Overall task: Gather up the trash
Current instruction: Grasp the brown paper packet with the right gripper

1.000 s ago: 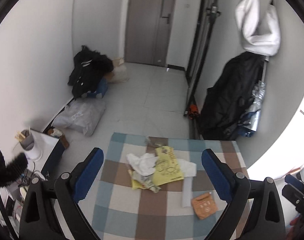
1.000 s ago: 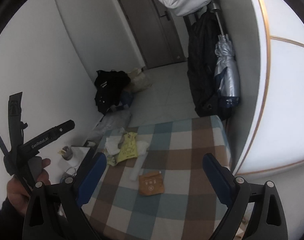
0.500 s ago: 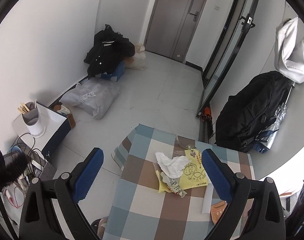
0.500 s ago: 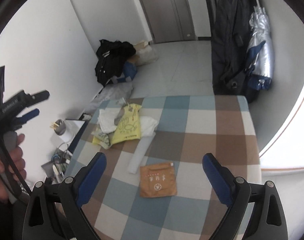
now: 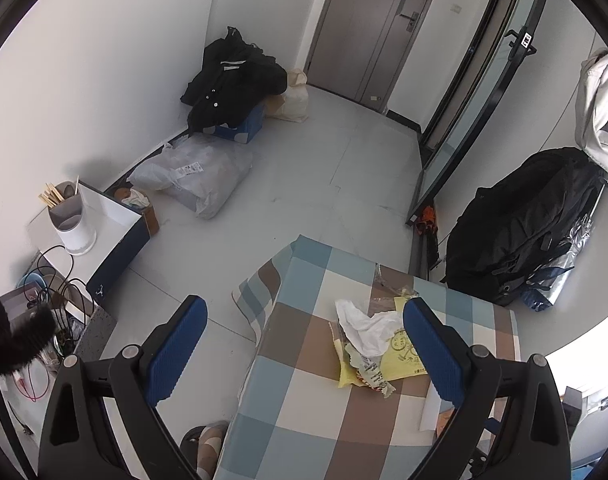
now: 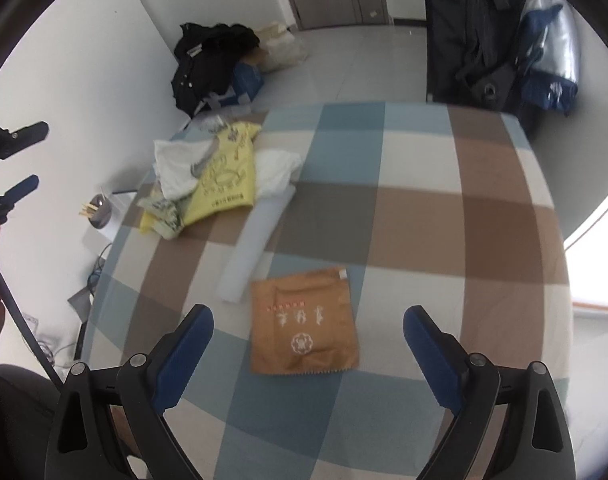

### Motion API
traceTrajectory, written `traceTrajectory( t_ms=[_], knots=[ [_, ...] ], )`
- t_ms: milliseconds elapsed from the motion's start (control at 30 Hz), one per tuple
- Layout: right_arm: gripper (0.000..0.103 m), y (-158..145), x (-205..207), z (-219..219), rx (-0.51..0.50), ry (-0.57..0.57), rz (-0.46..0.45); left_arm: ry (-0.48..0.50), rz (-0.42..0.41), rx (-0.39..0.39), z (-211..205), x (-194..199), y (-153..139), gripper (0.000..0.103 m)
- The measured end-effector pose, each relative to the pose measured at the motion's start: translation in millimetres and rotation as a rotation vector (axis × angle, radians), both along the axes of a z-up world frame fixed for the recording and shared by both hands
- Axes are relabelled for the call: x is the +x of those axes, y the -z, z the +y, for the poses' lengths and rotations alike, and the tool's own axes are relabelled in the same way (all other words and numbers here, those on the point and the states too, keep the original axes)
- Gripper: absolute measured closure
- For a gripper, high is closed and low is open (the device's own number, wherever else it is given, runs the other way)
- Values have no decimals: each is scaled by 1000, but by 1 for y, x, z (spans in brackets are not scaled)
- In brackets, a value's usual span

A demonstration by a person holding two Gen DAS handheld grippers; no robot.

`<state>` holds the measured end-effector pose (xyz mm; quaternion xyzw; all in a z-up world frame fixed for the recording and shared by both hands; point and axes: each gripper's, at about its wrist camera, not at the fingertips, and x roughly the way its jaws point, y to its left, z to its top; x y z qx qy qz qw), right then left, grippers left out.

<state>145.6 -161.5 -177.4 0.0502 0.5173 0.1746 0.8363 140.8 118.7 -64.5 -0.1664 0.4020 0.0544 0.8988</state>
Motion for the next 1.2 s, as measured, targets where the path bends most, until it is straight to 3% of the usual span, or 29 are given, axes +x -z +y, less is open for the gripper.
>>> traceTrajectory(
  t_ms=[300,633,767,800,933,1200],
  knots=[
    [11,9,-1,20,-123,-61,-26,-13,21,-9,7,1,3,6],
    [23,11,-8,32,-259,-109,-66,0,37,-1,6,2,8,6],
    [36,9,-11,34,-258,-130,-80,-1,41,-8,8,2,10,6],
    [44,8,-11,33,-256,-132,-82,-2,43,-7,7,2,10,6],
    [53,7,-11,34,-234,-137,-74,1,51,-2,7,2,12,6],
    [57,4,-13,23,-189,-129,-58,8,67,-4,2,4,14,6]
  ],
)
